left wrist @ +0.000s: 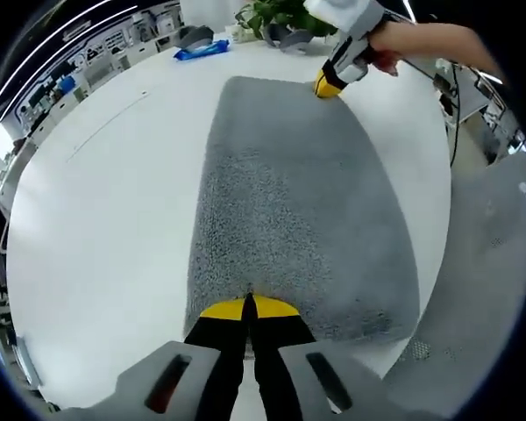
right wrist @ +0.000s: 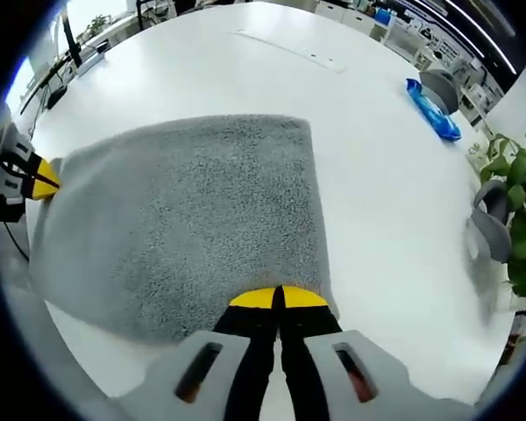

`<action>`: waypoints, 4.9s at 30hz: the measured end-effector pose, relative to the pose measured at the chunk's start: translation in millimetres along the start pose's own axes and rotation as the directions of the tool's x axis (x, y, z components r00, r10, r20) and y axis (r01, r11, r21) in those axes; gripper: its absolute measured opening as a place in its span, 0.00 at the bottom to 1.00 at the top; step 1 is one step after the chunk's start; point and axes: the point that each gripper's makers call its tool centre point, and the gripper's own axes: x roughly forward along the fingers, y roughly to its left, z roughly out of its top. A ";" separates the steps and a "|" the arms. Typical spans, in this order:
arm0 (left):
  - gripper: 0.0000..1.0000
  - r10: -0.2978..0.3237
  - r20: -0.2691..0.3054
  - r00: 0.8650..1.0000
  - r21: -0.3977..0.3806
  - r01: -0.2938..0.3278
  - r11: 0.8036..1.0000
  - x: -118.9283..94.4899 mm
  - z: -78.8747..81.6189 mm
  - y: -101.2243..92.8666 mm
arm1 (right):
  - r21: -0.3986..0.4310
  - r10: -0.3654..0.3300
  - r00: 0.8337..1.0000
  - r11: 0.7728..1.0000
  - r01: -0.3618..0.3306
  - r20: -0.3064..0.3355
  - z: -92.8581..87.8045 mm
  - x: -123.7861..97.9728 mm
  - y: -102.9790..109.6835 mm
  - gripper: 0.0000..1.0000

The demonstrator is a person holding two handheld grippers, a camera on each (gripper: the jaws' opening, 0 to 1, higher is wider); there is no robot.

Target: Fold the towel on the table until its edges align and the towel forms a compact rectangular stack.

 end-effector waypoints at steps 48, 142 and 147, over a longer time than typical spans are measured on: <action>0.01 -0.107 0.004 0.994 0.081 0.106 0.991 -2.9 5.3 -86.4 | -0.063 0.053 0.998 0.997 -0.051 0.033 37.4 16.1 -22.0 0.00; 0.01 0.029 0.054 0.998 0.009 -0.029 1.000 -1.5 8.6 -67.1 | -0.144 0.091 0.869 0.989 -0.022 0.486 104.2 -118.7 40.5 0.00; 0.01 0.010 0.071 0.997 0.017 -0.012 1.000 -1.6 8.6 -68.7 | -0.161 0.120 0.851 0.986 -0.042 0.512 79.9 -138.6 69.2 0.00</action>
